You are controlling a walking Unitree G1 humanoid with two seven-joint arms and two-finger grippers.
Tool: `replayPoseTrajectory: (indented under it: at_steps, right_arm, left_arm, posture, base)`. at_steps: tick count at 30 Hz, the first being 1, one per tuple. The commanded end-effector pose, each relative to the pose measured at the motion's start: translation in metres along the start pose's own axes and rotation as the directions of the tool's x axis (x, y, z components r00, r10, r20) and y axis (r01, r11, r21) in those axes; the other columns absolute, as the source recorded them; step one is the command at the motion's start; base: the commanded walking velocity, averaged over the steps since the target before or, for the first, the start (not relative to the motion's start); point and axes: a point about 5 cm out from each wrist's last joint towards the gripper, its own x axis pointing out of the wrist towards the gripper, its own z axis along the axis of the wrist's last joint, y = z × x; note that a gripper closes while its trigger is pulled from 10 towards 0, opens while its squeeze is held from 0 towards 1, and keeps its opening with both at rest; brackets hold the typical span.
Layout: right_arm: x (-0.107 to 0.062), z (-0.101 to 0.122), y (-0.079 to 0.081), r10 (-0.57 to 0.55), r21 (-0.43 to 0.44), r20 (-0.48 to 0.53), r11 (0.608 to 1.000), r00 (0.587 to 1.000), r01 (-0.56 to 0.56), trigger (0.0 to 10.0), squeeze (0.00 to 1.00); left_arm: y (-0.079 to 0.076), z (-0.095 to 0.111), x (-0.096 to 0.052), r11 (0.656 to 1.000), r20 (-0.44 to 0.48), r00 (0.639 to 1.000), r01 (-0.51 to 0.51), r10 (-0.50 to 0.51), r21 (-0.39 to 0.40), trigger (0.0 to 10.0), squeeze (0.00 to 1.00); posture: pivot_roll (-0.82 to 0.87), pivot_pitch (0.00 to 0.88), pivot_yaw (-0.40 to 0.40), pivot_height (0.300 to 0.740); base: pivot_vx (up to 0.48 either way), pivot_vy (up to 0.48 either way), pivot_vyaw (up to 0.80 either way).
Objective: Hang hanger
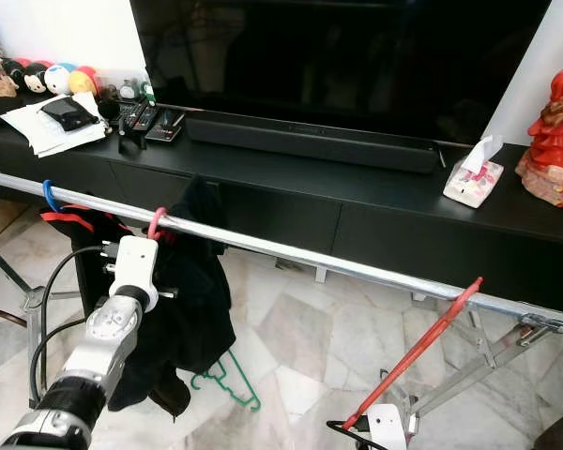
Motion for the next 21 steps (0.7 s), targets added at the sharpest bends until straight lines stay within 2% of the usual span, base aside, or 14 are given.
replayPoseTrajectory:
  at_steps: [1, 6, 13, 16, 21]
  right_arm:
    - [0.000, -0.001, 0.000, -0.001, 0.009, 0.000, 1.000, 1.000, 0.001, 10.0, 0.00]
    - [0.000, -0.002, 0.000, 0.001, 0.012, -0.004, 1.000, 1.000, -0.001, 10.0, 0.00]
    - [-0.001, -0.003, 0.000, 0.004, 0.011, -0.010, 1.000, 1.000, -0.004, 10.0, 0.00]
    - [-0.001, -0.004, -0.001, 0.004, 0.011, -0.010, 1.000, 1.000, -0.003, 10.0, 0.00]
    - [-0.001, -0.006, -0.001, 0.001, 0.013, -0.017, 1.000, 1.000, 0.000, 10.0, 0.00]
  left_arm:
    - [0.002, 0.010, 0.007, 0.999, 0.016, 0.999, -0.028, 0.028, -0.028, 10.0, 0.00]
    - [-0.003, -0.006, 0.008, 1.000, -0.102, 0.995, 0.006, -0.009, -0.025, 10.0, 0.00]
    - [-0.009, -0.023, 0.001, 0.998, -0.176, 0.983, 0.058, -0.060, -0.017, 10.0, 0.00]
    - [-0.010, -0.028, -0.004, 0.997, -0.177, 0.981, 0.076, -0.077, -0.011, 10.0, 0.00]
    - [-0.012, -0.029, -0.012, 0.995, -0.129, 0.987, 0.094, -0.096, -0.024, 10.0, 0.00]
  posture:
    - [-0.11, 0.030, -0.021, 0.740]
    - [-0.11, 0.031, -0.021, 0.740]
    - [-0.11, 0.033, -0.021, 0.740]
    - [-0.11, 0.035, -0.019, 0.740]
    - [-0.11, 0.035, -0.019, 0.740]
  base:
    - [0.000, 0.000, 0.00]
    - [0.000, 0.000, 0.00]
    - [0.000, 0.000, 0.00]
    - [0.000, 0.000, 0.00]
    - [0.000, 0.000, 0.00]
